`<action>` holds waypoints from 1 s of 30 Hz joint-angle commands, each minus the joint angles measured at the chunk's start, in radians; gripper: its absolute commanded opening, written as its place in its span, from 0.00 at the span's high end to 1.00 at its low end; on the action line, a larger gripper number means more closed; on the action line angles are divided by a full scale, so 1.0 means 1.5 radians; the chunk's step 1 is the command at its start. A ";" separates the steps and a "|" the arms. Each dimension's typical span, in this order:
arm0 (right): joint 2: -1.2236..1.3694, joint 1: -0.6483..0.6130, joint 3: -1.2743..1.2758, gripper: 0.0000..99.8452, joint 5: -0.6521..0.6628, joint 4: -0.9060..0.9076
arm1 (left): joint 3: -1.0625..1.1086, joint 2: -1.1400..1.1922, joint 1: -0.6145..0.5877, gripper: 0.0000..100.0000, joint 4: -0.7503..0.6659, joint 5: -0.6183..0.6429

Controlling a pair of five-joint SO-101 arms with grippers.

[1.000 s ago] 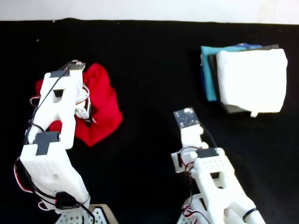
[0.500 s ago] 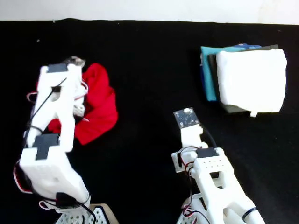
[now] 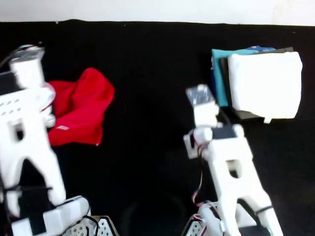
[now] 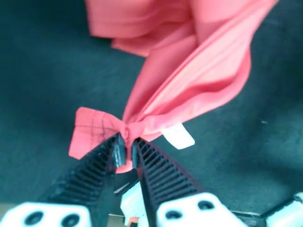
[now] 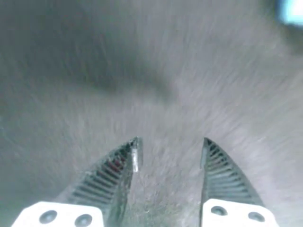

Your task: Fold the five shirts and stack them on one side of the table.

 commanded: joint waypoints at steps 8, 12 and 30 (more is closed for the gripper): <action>0.391 -0.171 -0.604 0.79 0.004 0.088 | 0.151 -0.078 -0.249 0.99 -0.025 -0.124; 0.562 -0.261 -0.781 0.75 -0.044 0.105 | 0.185 -0.078 -0.282 0.99 -0.076 -0.124; 1.037 -0.489 -1.285 0.54 -0.136 0.101 | 0.191 -0.083 -0.287 0.99 -0.075 -0.124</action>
